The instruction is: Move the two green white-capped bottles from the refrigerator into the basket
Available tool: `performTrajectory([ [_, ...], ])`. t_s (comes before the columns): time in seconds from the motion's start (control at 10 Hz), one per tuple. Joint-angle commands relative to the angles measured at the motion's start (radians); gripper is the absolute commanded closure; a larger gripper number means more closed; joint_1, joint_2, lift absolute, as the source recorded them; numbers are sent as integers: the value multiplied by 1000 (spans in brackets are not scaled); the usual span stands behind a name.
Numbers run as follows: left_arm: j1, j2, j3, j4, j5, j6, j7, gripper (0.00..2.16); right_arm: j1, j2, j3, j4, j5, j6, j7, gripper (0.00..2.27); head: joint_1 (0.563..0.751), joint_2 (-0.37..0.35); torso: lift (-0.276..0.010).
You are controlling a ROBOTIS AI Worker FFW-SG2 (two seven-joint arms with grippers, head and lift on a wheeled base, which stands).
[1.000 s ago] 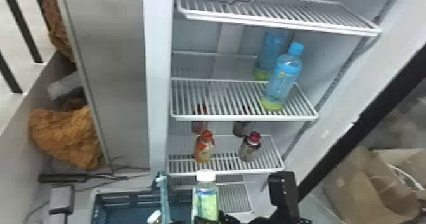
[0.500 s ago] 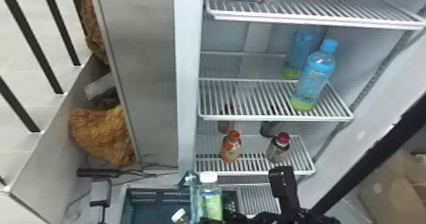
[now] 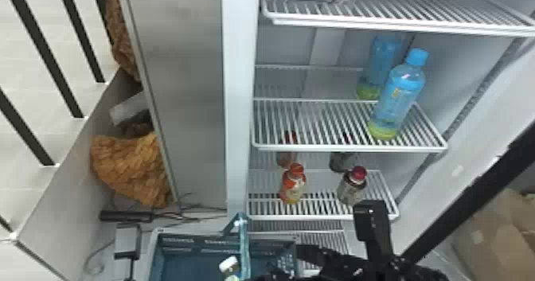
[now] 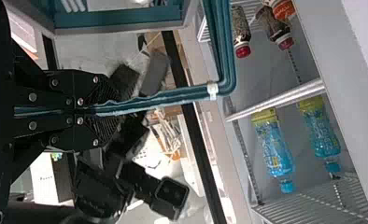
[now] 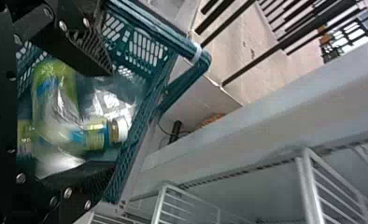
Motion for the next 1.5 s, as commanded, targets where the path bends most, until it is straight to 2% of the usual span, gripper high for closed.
performTrajectory([
  [0.0,0,-1,2,0,1,-3,0,1193,33,11,-30,-44,24,-46,-10,96,695,-124,-4],
  [0.2,2,-1,2,0,1,-3,0,1193,97,37,-80,-132,84,-114,-41,93,695,-153,-4],
  [0.4,5,-3,4,0,1,-5,0,1193,163,51,-100,-208,128,-262,-84,93,695,-209,-4],
  [0.6,5,-3,6,0,3,-13,0,1193,217,72,-140,-213,124,-461,-112,61,695,-231,-4],
  [0.8,7,-3,8,0,3,-13,0,1193,271,83,-156,-198,112,-753,-171,18,695,-261,-4],
  [0.9,7,-3,6,0,3,-13,0,1193,289,94,-164,-191,104,-831,-194,7,695,-278,-4],
  [1.4,10,-3,6,0,5,-13,0,1193,362,140,-208,-181,132,-1001,-282,7,695,-343,-4],
])
